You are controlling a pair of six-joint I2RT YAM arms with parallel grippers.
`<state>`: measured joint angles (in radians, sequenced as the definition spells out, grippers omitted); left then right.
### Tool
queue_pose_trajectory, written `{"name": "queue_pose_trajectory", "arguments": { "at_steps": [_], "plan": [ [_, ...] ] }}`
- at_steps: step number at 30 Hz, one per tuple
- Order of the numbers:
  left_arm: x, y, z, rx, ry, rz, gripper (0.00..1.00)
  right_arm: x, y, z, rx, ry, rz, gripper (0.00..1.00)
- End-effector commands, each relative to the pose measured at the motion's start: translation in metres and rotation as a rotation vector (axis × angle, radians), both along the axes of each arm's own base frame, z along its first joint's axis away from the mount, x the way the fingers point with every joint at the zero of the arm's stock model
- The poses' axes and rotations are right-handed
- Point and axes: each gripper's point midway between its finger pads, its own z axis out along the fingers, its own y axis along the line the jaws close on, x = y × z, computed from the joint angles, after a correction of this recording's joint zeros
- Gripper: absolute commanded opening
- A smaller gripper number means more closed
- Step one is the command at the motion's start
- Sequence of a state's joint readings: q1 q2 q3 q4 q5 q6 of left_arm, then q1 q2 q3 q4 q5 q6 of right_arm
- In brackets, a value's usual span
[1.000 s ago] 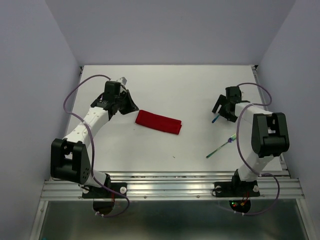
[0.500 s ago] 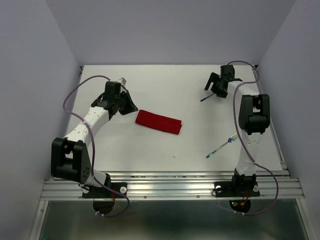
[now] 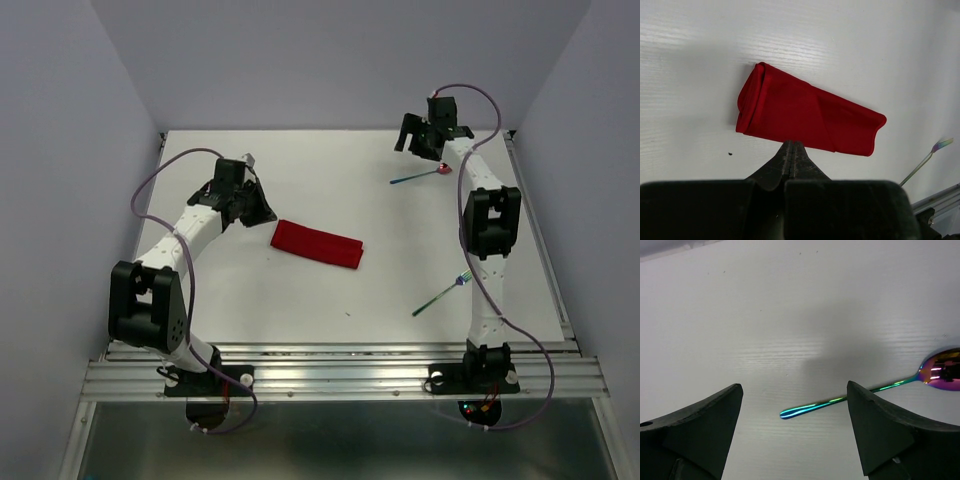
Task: Fold the napkin into a case and place the utensils inside
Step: Move the spoon to the corner of the board.
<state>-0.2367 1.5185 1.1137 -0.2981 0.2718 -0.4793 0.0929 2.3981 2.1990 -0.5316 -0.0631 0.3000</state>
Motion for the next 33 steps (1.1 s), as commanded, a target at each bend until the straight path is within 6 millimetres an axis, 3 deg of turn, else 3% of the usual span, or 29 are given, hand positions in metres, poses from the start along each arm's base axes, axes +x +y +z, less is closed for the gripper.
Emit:
{"name": "queue_pose_trajectory", "arguments": {
  "at_steps": [1, 6, 8, 12, 13, 14, 16, 17, 18, 22, 23, 24, 25, 27, 28, 32, 33],
  "plan": [
    [0.009, -0.003, 0.010, 0.013, -0.033, -0.020, 0.00, 0.019, -0.026, -0.013, -0.110, -0.014, -0.080, 0.91],
    [0.004, -0.003, 0.006, 0.016, -0.015, -0.025, 0.00, 0.037, -0.034, -0.052, -0.113, 0.005, -0.127, 0.95],
    [0.003, -0.002, 0.006, 0.017, -0.016, -0.026, 0.00, 0.042, -0.040, -0.056, -0.094, 0.000, -0.143, 0.95],
    [0.002, -0.003, 0.007, 0.013, -0.020, -0.031, 0.00, 0.032, -0.043, -0.080, -0.044, 0.060, -0.136, 0.95],
    [0.002, -0.003, 0.007, 0.014, -0.019, -0.031, 0.00, 0.029, -0.042, -0.074, -0.040, 0.060, -0.134, 0.95],
    [0.002, -0.003, 0.008, 0.011, -0.023, -0.032, 0.00, 0.015, -0.042, -0.092, -0.041, 0.109, -0.131, 0.95],
    [0.002, -0.004, 0.008, 0.007, -0.023, -0.034, 0.00, 0.001, -0.034, -0.096, -0.009, 0.131, -0.099, 0.95],
    [0.002, -0.004, 0.008, 0.004, -0.024, -0.033, 0.00, -0.005, -0.032, -0.078, 0.007, 0.108, -0.092, 0.95],
    [0.001, -0.004, 0.008, 0.003, -0.023, -0.034, 0.00, -0.023, -0.030, -0.098, 0.017, 0.152, -0.087, 0.95],
    [-0.002, -0.006, 0.011, -0.004, -0.034, -0.041, 0.00, -0.068, -0.018, -0.096, 0.087, 0.196, -0.058, 0.94],
    [-0.004, -0.006, 0.010, -0.006, -0.032, -0.043, 0.00, -0.070, -0.016, -0.078, 0.106, 0.161, -0.058, 0.94],
    [-0.005, -0.007, 0.010, -0.006, -0.032, -0.047, 0.00, -0.079, -0.014, -0.079, 0.118, 0.168, -0.051, 0.94],
    [-0.006, -0.007, 0.012, -0.007, -0.038, -0.047, 0.00, -0.102, -0.011, -0.094, 0.132, 0.219, -0.044, 0.93],
    [-0.009, -0.007, 0.012, -0.009, -0.040, -0.053, 0.00, -0.114, -0.005, -0.082, 0.137, 0.201, -0.022, 0.91],
    [-0.010, -0.008, 0.011, -0.009, -0.037, -0.056, 0.00, -0.131, -0.006, -0.093, 0.138, 0.240, -0.022, 0.91],
    [-0.015, -0.008, 0.011, -0.011, -0.040, -0.060, 0.00, -0.162, -0.001, -0.089, 0.107, 0.263, -0.012, 0.90],
    [-0.017, -0.007, 0.011, -0.012, -0.041, -0.060, 0.00, -0.180, 0.000, -0.100, 0.086, 0.300, -0.015, 0.90]
  ]
}}
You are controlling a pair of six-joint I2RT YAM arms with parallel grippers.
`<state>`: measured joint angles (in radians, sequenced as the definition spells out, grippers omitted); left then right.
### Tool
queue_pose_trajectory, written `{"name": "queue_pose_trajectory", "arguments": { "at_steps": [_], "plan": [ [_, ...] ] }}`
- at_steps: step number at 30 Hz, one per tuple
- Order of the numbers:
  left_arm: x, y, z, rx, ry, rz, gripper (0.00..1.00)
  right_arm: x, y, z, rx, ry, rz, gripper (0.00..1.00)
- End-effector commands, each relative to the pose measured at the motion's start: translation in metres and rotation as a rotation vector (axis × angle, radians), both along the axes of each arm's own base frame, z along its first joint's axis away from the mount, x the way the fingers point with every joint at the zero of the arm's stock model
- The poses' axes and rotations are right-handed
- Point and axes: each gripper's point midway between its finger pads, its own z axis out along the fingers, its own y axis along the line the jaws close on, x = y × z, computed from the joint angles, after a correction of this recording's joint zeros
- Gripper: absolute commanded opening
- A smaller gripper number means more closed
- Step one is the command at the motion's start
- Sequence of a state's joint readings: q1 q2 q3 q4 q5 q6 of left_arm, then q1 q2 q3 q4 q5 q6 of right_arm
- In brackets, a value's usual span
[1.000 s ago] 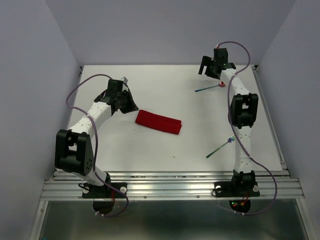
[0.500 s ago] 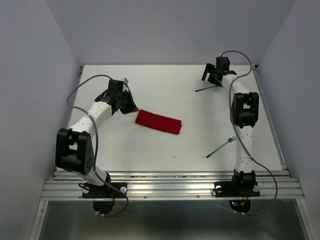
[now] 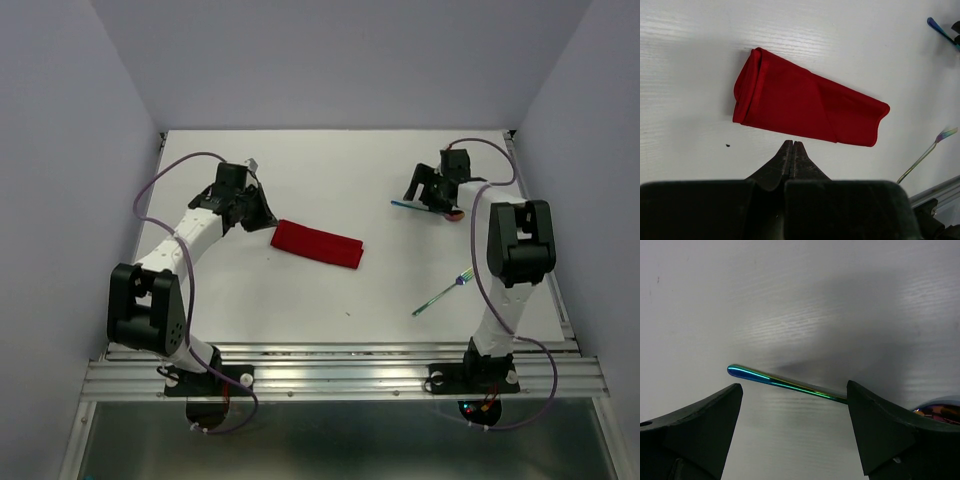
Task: Fold the napkin into a case and place the utensils inside
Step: Move the spoon to the corner of the board.
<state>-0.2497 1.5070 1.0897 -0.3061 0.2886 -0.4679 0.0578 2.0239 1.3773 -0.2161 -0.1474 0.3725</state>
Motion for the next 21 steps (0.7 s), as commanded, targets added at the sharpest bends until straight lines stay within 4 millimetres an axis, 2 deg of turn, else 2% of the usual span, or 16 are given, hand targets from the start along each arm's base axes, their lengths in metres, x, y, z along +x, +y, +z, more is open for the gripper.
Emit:
{"name": "queue_pose_trajectory", "arguments": {
  "at_steps": [1, 3, 4, 12, 14, 21],
  "plan": [
    [-0.007, -0.004, 0.018, -0.015, -0.063, -0.031, 0.00, -0.059, 0.014, -0.024, -0.015, 0.137, 0.027, 0.90],
    [-0.008, -0.004, 0.018, -0.019, -0.063, -0.029, 0.00, -0.080, 0.015, -0.032, -0.028, 0.173, 0.027, 0.90],
    [-0.009, -0.004, 0.017, -0.021, -0.062, -0.031, 0.00, -0.084, 0.013, -0.024, -0.032, 0.160, 0.025, 0.90],
    [-0.015, -0.014, 0.018, -0.031, -0.065, -0.048, 0.00, -0.134, 0.015, -0.029, -0.201, 0.235, 0.069, 0.89],
    [-0.017, -0.016, 0.018, -0.032, -0.065, -0.052, 0.00, -0.145, 0.009, -0.032, -0.266, 0.261, 0.058, 0.89],
    [-0.024, -0.025, 0.020, -0.034, -0.068, -0.069, 0.00, -0.161, -0.002, -0.030, -0.329, 0.265, 0.071, 0.91]
  ]
}}
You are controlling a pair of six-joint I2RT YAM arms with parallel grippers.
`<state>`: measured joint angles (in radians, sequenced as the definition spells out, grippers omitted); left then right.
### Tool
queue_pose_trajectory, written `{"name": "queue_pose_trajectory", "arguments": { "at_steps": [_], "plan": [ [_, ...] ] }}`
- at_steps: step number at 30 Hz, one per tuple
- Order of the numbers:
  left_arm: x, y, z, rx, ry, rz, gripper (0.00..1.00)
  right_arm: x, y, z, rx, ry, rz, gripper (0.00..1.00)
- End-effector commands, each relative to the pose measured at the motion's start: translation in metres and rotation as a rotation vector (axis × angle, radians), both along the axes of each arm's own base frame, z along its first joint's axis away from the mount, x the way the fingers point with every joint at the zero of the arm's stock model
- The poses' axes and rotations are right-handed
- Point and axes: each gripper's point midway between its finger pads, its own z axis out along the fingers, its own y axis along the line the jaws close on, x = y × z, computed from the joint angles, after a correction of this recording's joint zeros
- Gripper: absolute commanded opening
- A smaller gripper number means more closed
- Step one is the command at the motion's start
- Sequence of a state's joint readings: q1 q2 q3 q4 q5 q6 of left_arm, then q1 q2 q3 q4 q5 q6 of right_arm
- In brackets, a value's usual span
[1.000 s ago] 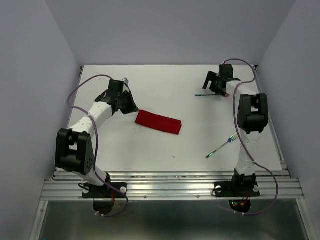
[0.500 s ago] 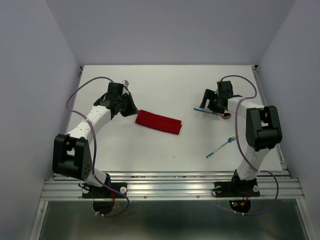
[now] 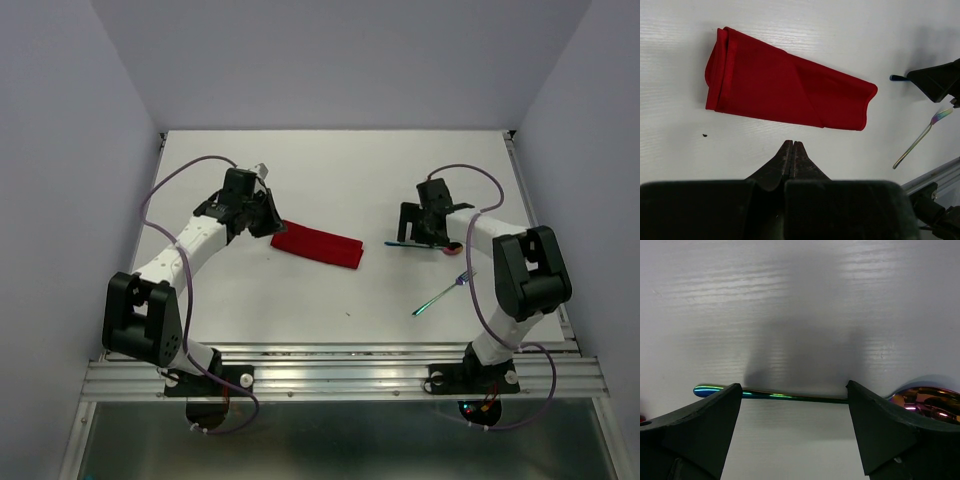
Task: Fold the napkin into a case and place the utensils inside
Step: Move the spoon to the corner of the board, then pick up the spoon from the center of the board.
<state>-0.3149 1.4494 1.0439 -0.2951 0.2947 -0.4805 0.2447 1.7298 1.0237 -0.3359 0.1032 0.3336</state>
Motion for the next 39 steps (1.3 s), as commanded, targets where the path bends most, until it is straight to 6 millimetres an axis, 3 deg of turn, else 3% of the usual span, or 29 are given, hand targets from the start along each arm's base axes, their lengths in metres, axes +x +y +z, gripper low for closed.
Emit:
{"name": "queue_pose_trajectory", "arguments": {
  "at_steps": [1, 7, 16, 19, 24, 28, 30, 34, 39],
  "plan": [
    [-0.003, -0.005, 0.014, -0.016, -0.051, -0.010, 0.00, -0.036, -0.016, -0.012, -0.063, 0.113, 0.005, 0.92],
    [-0.006, -0.011, 0.015, -0.018, -0.050, -0.022, 0.00, -0.040, -0.009, 0.006, -0.025, 0.069, 0.064, 1.00],
    [-0.005, -0.021, 0.013, -0.018, -0.048, -0.043, 0.00, -0.047, -0.010, 0.024, -0.075, 0.075, 0.152, 1.00],
    [-0.005, -0.024, 0.013, -0.017, -0.046, -0.053, 0.00, -0.052, -0.006, 0.020, -0.116, 0.106, 0.195, 1.00],
    [-0.003, -0.026, 0.013, -0.015, -0.047, -0.063, 0.00, -0.055, -0.020, -0.007, -0.222, 0.182, 0.169, 0.97],
    [-0.004, -0.026, 0.010, -0.012, -0.042, -0.066, 0.00, -0.053, -0.025, -0.019, -0.245, 0.187, 0.142, 0.91],
    [-0.005, -0.025, 0.009, -0.010, -0.041, -0.065, 0.00, -0.052, -0.024, -0.024, -0.244, 0.194, 0.138, 0.83],
    [-0.005, -0.024, 0.006, -0.006, -0.037, -0.064, 0.00, -0.045, -0.017, -0.026, -0.214, 0.187, 0.140, 0.56],
    [-0.005, -0.024, 0.006, -0.002, -0.037, -0.066, 0.00, -0.036, -0.008, -0.027, -0.180, 0.181, 0.154, 0.43]
  ]
}}
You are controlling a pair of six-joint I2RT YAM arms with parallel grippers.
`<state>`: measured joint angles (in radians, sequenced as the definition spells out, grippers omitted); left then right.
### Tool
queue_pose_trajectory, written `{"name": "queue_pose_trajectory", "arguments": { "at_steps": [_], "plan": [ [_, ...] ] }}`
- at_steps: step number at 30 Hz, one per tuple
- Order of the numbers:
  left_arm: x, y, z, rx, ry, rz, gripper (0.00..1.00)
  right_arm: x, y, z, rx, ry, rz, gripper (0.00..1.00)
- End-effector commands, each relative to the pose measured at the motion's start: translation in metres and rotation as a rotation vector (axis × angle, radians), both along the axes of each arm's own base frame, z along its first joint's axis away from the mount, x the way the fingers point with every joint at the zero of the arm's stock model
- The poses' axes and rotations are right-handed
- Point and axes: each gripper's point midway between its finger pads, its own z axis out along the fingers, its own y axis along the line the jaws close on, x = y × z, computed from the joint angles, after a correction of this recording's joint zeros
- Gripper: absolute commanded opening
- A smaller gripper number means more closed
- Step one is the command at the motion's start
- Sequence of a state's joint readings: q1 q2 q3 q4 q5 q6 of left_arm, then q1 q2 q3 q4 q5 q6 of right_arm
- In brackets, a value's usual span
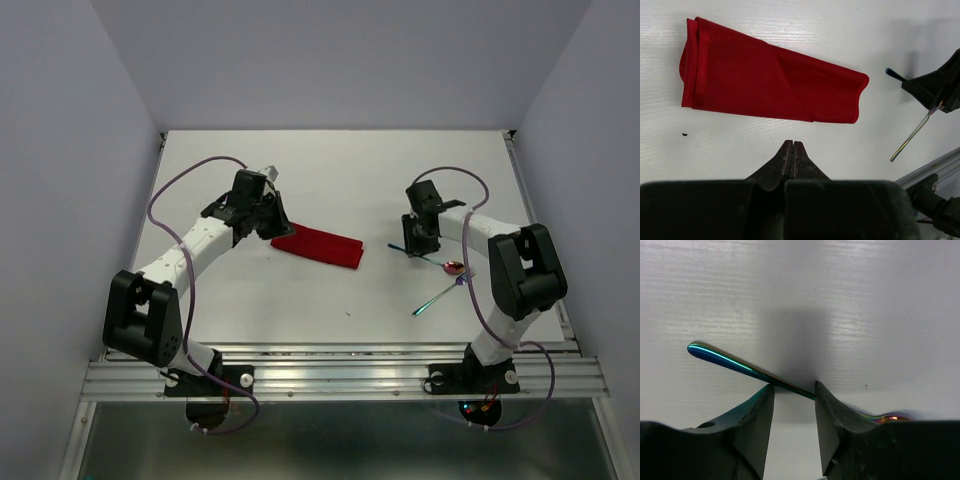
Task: Fold the napkin into a case and place the utensils inside
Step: Pick up the spoon from the center of the board.
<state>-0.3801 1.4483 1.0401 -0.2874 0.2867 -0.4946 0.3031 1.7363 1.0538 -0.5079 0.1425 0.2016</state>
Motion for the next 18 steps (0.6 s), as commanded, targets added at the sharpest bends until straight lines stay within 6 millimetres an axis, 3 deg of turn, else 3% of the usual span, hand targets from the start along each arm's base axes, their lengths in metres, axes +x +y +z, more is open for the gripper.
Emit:
{"name": "queue_pose_trajectory", "arguments": {
  "at_steps": [1, 3, 7, 15, 16, 17, 18],
  "plan": [
    [0.006, -0.003, 0.006, 0.002, -0.039, -0.015, 0.01, 0.000, -0.004, -0.022, -0.035, 0.045, 0.002, 0.40],
    [0.006, -0.003, 0.005, 0.004, -0.035, -0.016, 0.01, 0.009, 0.001, -0.020, -0.015, 0.024, 0.007, 0.34],
    [0.007, -0.004, 0.004, 0.003, -0.034, -0.019, 0.01, 0.027, 0.010, -0.020, 0.010, 0.004, 0.009, 0.10],
    [0.007, -0.004, 0.003, 0.009, -0.030, -0.019, 0.01, 0.079, 0.034, -0.018, 0.068, -0.055, 0.013, 0.05],
    [0.008, -0.003, 0.003, 0.010, -0.031, -0.018, 0.01, 0.083, 0.035, -0.025, 0.067, -0.043, 0.009, 0.05],
    [0.008, -0.003, 0.003, 0.012, -0.030, -0.019, 0.01, 0.096, 0.040, -0.017, 0.078, -0.069, 0.006, 0.06],
    [0.008, -0.003, 0.002, 0.014, -0.028, -0.018, 0.01, 0.104, 0.044, -0.019, 0.086, -0.067, -0.005, 0.11]
  ]
}}
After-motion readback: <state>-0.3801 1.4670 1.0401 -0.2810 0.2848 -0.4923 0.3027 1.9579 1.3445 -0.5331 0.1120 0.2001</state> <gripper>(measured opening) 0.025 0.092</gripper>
